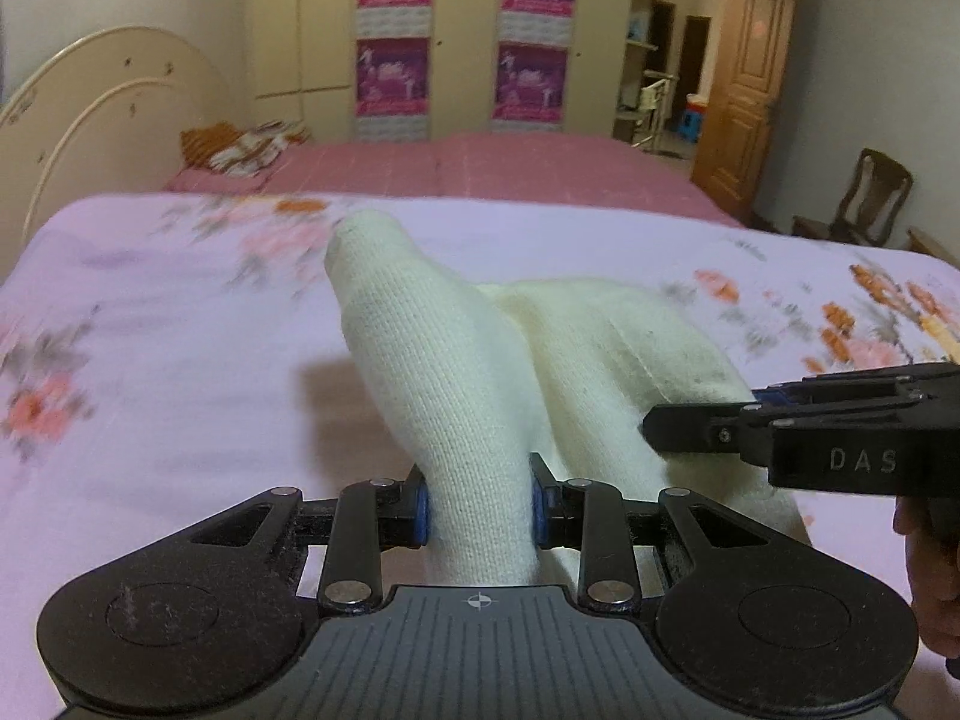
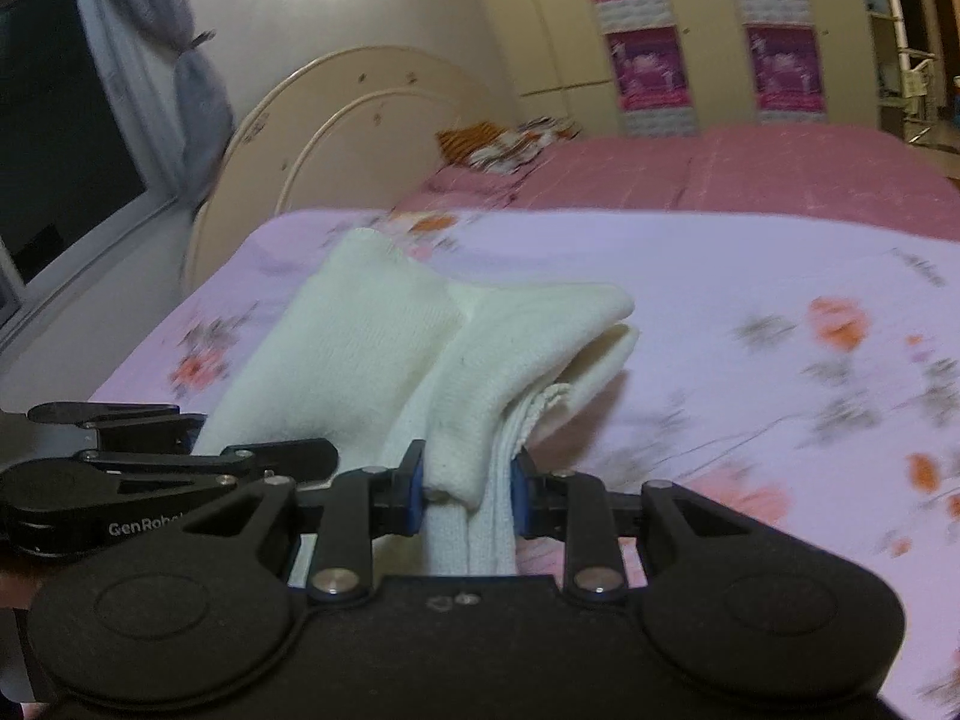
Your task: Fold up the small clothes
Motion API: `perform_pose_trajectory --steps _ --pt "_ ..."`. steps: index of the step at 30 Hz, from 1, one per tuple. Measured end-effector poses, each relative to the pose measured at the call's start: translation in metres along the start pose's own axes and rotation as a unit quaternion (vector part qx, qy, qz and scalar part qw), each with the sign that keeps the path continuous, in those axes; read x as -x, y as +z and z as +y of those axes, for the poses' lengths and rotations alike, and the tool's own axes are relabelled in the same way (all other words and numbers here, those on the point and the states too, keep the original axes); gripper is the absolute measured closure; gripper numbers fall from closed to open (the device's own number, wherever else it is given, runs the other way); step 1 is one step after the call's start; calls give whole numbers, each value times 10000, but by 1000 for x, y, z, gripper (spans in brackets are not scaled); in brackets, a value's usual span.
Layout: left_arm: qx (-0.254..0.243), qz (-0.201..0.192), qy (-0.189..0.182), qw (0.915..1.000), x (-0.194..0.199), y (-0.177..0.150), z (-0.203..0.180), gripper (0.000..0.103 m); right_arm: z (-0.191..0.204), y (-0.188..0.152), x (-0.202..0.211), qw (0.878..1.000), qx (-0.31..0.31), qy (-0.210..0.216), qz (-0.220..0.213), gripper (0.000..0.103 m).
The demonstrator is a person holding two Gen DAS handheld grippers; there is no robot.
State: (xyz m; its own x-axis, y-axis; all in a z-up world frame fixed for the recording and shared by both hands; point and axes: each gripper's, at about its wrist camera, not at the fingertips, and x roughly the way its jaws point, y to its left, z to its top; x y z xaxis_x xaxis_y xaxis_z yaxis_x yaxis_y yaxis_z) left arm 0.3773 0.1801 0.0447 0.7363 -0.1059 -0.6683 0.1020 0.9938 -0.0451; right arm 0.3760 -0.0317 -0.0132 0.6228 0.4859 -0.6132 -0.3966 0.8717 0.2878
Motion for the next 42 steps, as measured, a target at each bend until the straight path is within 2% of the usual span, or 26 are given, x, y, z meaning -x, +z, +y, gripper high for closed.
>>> perform_pose_trajectory --steps 5,7,8,9,10,11,12,15,17,18,19,20,22,24,28,29,30,33,36,39,42 --pt "335 183 -80 9992 -3 -24 16 72 11 -10 -8 9997 -127 118 158 77" --pt "511 177 -139 9984 -8 -32 21 68 8 -15 -11 9995 -220 88 195 77" --pt "601 150 -161 9979 -10 -35 24 61 3 -16 -13 9992 -314 79 236 77" --pt "673 112 -132 9976 -12 -39 25 47 -2 -21 -13 9989 -387 72 267 77" --pt "699 63 -21 9975 -13 -43 27 37 -7 -25 -15 9985 -440 52 309 77" --pt "708 30 111 9974 -15 -46 27 24 -11 -28 -17 9982 -491 31 351 77" --pt "756 -3 147 9970 -17 -50 30 20 -16 -31 -19 9979 -539 35 365 77" --pt "1088 -91 -31 9940 -15 -60 45 19 -27 -39 -21 9960 -808 143 343 74" --pt "1194 -181 50 9927 -7 -63 51 20 -30 -39 -20 9950 -917 171 360 72" --pt "1178 -312 156 9924 1 -62 50 37 -28 -38 -17 9955 -862 153 360 72" --pt "1086 -493 209 9926 13 -60 47 48 -24 -36 -13 9966 -748 105 330 72" --pt "976 -666 214 9928 22 -56 44 55 -21 -33 -3 9979 -605 36 208 73" --pt "760 -941 134 9926 30 -46 35 55 -11 -27 18 9992 -288 -61 -256 77" --pt "504 -841 91 9951 19 -34 23 54 -3 -18 21 9994 -23 -56 -343 81" --pt "464 -256 130 9985 -22 -32 11 54 9 -12 -7 9990 416 -179 48 82" --pt "445 -162 150 9988 -30 -36 10 54 9 -13 -17 9980 503 -320 231 85" --pt "394 -233 188 9988 -32 -39 8 54 6 -16 -26 9966 577 -438 403 85" --pt "448 -349 247 9981 -18 -39 3 54 5 -15 -22 9960 661 -449 388 85" --pt "395 -536 241 9975 12 -53 -6 54 12 -16 11 9962 762 -406 86 83" --pt "408 -519 393 9970 30 -78 -17 54 22 -36 39 9957 914 -120 51 81" --pt "441 -431 528 9967 42 -101 -27 54 36 -64 54 9920 1252 -31 178 80"
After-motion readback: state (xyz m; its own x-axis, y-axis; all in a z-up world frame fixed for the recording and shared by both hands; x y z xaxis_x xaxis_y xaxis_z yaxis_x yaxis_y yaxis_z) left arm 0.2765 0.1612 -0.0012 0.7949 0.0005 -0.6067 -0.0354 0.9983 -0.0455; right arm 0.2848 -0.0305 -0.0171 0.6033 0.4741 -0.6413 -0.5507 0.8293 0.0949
